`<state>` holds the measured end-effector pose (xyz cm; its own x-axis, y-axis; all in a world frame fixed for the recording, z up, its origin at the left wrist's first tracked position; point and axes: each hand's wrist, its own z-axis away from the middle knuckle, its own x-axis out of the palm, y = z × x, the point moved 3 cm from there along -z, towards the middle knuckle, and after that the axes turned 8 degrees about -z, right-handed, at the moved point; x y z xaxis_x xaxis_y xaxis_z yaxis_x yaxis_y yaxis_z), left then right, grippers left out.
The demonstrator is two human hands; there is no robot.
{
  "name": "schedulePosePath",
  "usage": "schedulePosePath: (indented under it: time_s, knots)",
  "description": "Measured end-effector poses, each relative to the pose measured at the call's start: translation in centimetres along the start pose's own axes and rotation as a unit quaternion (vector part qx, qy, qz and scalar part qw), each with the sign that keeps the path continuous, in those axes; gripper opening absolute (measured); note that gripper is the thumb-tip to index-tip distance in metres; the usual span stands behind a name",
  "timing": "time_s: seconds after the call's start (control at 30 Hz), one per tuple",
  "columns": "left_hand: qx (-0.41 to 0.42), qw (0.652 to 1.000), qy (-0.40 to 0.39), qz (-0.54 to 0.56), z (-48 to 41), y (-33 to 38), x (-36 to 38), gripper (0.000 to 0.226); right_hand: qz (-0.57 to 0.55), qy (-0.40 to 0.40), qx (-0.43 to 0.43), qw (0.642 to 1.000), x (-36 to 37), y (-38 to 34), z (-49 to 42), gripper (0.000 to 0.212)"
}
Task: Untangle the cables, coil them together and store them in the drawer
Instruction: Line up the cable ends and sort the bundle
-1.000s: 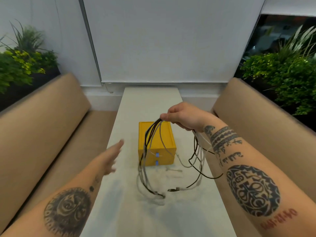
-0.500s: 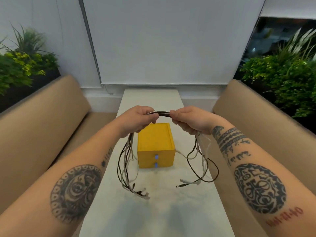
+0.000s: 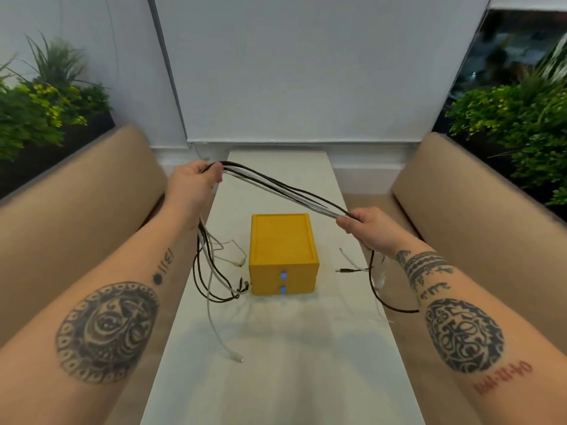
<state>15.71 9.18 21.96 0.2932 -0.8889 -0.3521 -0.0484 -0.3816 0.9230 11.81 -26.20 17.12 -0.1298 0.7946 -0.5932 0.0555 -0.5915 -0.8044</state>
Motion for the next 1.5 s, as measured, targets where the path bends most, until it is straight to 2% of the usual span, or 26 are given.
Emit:
schedulePosePath:
  time_s: [0.17,0.3,0.4,0.5,0.6,0.73,0.8,1.0,1.03,1.1,1.17,1.23,1.3,1.37,1.43,1.5]
  knots:
    - [0.019,1.000,-0.014,-0.021,-0.2,0.8,-0.2,0.027,-0.032,-0.005,-0.011,0.999,-0.4,1.5,0.2,0.038]
    - [0.025,1.000,0.018,0.002,-1.1,1.2,-0.8,0.028,-0.076,0.003,-0.022,0.997,-1.8,0.2,0.0,0.037]
    - [0.028,0.999,0.024,0.020,-1.7,1.2,-1.1,0.028,-0.062,0.079,-0.066,0.993,-5.0,-2.5,-0.8,0.038]
    - [0.038,0.999,0.031,0.021,-1.8,1.2,-0.8,0.028,-0.016,0.186,-0.132,0.973,-8.2,-5.4,-1.7,0.041]
    - [0.037,0.998,0.033,0.028,-1.7,1.2,-0.3,0.027,-0.021,0.226,-0.160,0.961,-9.3,-7.1,-2.3,0.044]
    - [0.025,0.998,0.035,0.043,-1.6,1.8,-0.5,0.027,-0.027,0.218,-0.151,0.964,-7.6,-5.8,-2.4,0.038]
    - [0.024,0.999,0.027,0.031,-1.3,1.9,-0.3,0.027,-0.039,0.211,-0.119,0.970,-6.4,-4.0,-2.3,0.039]
    - [0.004,0.993,0.071,0.094,-1.2,2.2,-0.8,0.029,-0.122,0.130,-0.072,0.981,-4.0,-3.6,-2.0,0.034]
    - [-0.004,0.992,0.055,0.110,-1.2,2.6,-0.6,0.030,-0.133,0.123,-0.074,0.981,-3.7,-4.2,-1.9,0.036]
    - [-0.026,0.984,-0.046,0.168,-0.6,3.4,0.2,0.032,-0.152,0.126,-0.080,0.977,-3.3,-5.2,-1.9,0.039]
    - [-0.064,0.959,-0.153,0.231,0.4,3.6,1.2,0.036,-0.126,0.127,-0.088,0.980,-3.0,-5.9,-2.1,0.043]
    - [-0.097,0.936,-0.207,0.269,1.2,3.2,2.0,0.041,-0.093,0.107,-0.098,0.985,-2.2,-6.5,-2.5,0.048]
    - [-0.116,0.921,-0.227,0.294,1.8,2.7,2.6,0.045,-0.089,0.093,-0.108,0.986,-1.1,-7.2,-2.9,0.050]
    - [-0.125,0.914,-0.247,0.297,1.9,2.4,2.5,0.047,-0.099,0.110,-0.112,0.983,-0.4,-7.8,-3.0,0.048]
    - [-0.135,0.919,-0.246,0.277,1.7,1.8,1.6,0.048,-0.112,0.175,-0.116,0.971,-1.3,-8.5,-2.9,0.047]
    - [-0.150,0.929,-0.200,0.272,1.2,0.3,-0.2,0.048,-0.105,0.225,-0.123,0.961,-3.5,-9.1,-2.4,0.045]
